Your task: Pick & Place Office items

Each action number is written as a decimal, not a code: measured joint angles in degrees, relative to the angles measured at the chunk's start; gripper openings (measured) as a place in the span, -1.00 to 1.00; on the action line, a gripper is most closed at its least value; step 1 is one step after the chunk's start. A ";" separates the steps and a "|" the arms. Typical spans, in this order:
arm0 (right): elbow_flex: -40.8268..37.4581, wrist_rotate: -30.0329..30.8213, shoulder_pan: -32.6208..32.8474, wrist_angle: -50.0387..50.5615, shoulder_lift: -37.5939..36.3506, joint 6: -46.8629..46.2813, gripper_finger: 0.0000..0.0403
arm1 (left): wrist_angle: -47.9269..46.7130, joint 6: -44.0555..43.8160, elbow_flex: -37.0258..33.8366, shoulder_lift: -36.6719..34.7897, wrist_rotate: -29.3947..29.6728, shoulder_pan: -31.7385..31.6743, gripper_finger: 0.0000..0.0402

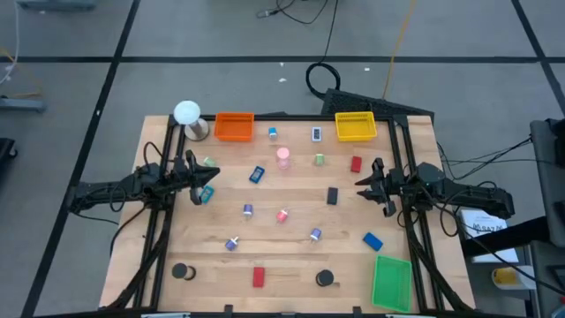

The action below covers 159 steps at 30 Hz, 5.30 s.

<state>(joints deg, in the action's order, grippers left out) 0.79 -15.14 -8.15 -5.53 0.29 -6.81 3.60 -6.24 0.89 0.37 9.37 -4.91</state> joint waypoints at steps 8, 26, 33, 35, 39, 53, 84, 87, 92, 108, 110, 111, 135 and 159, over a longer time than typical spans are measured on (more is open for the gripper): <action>0.01 0.00 -0.01 0.00 0.00 0.00 -0.35 | 0.74 0.01 0.00 -0.01 0.00 0.02 -0.90; 0.01 0.00 -0.01 -0.01 -0.02 0.00 -0.35 | 3.16 -7.54 -0.02 -0.01 -1.34 0.00 -0.90; 0.00 0.00 -0.01 -0.01 -0.02 -0.01 -0.35 | 3.04 -12.42 -0.02 1.98 -4.82 0.07 -0.91; 0.00 0.00 -0.01 -0.01 -0.02 0.01 -0.35 | 3.94 -11.05 -0.02 3.94 -3.07 0.08 -0.91; -0.01 0.00 -0.02 -0.01 -0.02 0.01 -0.35 | 6.44 -10.79 -0.02 9.26 -0.34 0.07 -0.91; -0.01 0.00 -0.02 -0.01 -0.02 0.01 -0.35 | 10.85 -16.44 3.82 32.31 9.39 0.07 -0.91; 0.01 0.00 0.01 0.01 -0.02 0.01 -0.35 | -6.97 -23.15 36.20 74.74 8.38 4.54 -0.83; 0.00 0.00 0.00 -0.01 -0.02 0.01 -0.35 | -6.94 -26.19 36.20 75.26 8.07 6.28 -0.70; 0.01 0.00 0.01 0.01 -0.02 -0.02 -0.35 | -6.62 -28.56 36.20 75.29 7.45 8.52 -0.44; 0.00 0.00 0.00 0.00 -0.02 0.01 -0.35 | -6.49 -24.11 36.20 75.29 5.07 4.27 -0.07; -0.01 0.00 -0.02 0.01 -0.02 0.01 -0.35 | -6.46 -23.76 36.20 75.29 3.62 2.79 -0.09; 0.01 0.00 0.00 0.01 -0.02 -0.02 -0.35 | -6.47 -24.06 36.20 75.29 2.39 1.79 -0.11; -0.01 0.00 -0.01 0.00 -0.02 0.00 -0.35 | -23.32 -26.24 47.87 93.32 0.93 -9.86 0.36; 0.00 0.00 -0.02 0.16 -0.01 0.01 -0.35 | -21.25 -20.41 48.00 97.73 -2.72 -7.87 0.26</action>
<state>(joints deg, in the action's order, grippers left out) 0.78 -15.14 -8.16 -5.37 0.28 -6.81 -17.66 -26.65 48.88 98.10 6.64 -12.78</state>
